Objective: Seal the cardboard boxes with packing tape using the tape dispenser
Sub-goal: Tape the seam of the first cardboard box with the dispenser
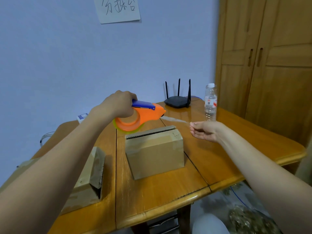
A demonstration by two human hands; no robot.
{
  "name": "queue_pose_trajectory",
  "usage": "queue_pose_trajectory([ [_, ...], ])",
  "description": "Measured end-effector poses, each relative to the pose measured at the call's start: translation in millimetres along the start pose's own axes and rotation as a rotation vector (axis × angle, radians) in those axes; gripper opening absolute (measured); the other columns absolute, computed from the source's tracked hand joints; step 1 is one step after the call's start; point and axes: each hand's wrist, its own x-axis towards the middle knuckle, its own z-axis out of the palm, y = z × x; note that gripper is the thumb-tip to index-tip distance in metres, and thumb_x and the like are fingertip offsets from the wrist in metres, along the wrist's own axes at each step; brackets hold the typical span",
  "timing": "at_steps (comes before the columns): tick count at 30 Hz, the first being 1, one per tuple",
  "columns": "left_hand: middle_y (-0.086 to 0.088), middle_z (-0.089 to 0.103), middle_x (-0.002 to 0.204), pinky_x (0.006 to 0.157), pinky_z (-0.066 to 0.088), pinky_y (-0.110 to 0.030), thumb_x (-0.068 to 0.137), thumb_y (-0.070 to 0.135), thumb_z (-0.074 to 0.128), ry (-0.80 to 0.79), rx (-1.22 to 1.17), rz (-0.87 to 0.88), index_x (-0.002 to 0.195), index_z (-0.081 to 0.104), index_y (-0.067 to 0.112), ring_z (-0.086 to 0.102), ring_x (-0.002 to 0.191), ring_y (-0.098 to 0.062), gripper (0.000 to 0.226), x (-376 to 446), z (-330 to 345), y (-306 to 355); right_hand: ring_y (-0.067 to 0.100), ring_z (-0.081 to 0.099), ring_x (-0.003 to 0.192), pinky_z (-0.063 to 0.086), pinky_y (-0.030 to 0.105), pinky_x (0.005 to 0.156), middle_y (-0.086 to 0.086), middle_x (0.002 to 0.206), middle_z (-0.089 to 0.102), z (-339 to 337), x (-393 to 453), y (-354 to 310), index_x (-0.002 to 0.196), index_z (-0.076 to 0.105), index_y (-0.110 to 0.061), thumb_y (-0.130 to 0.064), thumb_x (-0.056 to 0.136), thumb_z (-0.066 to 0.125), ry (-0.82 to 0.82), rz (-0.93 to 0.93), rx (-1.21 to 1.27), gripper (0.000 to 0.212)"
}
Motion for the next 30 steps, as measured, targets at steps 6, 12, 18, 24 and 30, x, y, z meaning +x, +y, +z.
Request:
queue_pose_trajectory([
  [6, -0.004, 0.062, 0.103, 0.069, 0.043, -0.032, 0.084, 0.013, 0.051, -0.109, 0.079, -0.005, 0.124, 0.062, 0.024, 0.049, 0.093, -0.023, 0.043, 11, -5, 15, 0.017, 0.065, 0.081, 0.062, 0.024, 0.063, 0.012, 0.091, 0.068, -7, 13, 12, 0.118, 0.064, 0.005, 0.003, 0.09, 0.067, 0.05, -0.065, 0.043, 0.028],
  [12, -0.002, 0.063, 0.094, 0.069, 0.043, -0.032, 0.085, 0.008, 0.048, -0.165, 0.146, 0.015, 0.118, 0.065, 0.021, 0.049, 0.093, -0.023, 0.04, 19, -16, 33, 0.017, 0.068, 0.081, 0.06, 0.025, 0.067, 0.013, 0.093, 0.071, -16, 22, 20, 0.107, 0.068, 0.002, 0.002, 0.088, 0.07, 0.097, -0.054, -0.043, 0.019],
  [18, -0.005, 0.065, 0.096, 0.072, 0.045, -0.034, 0.086, 0.008, 0.048, -0.169, 0.219, 0.057, 0.118, 0.067, 0.019, 0.052, 0.098, -0.026, 0.038, 27, -28, 57, 0.015, 0.068, 0.081, 0.06, 0.022, 0.059, 0.011, 0.09, 0.071, -19, 28, 40, 0.102, 0.069, 0.001, 0.0, 0.087, 0.072, 0.056, 0.013, 0.015, 0.015],
  [24, -0.008, 0.068, 0.091, 0.079, 0.054, -0.039, 0.085, 0.009, 0.05, -0.194, 0.264, 0.081, 0.11, 0.07, 0.016, 0.059, 0.097, -0.028, 0.033, 33, -34, 77, 0.019, 0.072, 0.085, 0.061, 0.028, 0.066, 0.012, 0.09, 0.075, -17, 34, 61, 0.105, 0.068, 0.004, 0.001, 0.085, 0.073, 0.015, 0.064, 0.073, 0.021],
  [30, -0.012, 0.069, 0.097, 0.078, 0.051, -0.038, 0.087, 0.011, 0.051, -0.177, 0.295, 0.103, 0.109, 0.071, 0.011, 0.058, 0.098, -0.029, 0.03, 37, -37, 90, 0.021, 0.073, 0.081, 0.062, 0.03, 0.059, 0.013, 0.09, 0.076, -5, 34, 74, 0.108, 0.067, 0.003, 0.0, 0.085, 0.076, 0.024, 0.064, 0.013, 0.025],
])
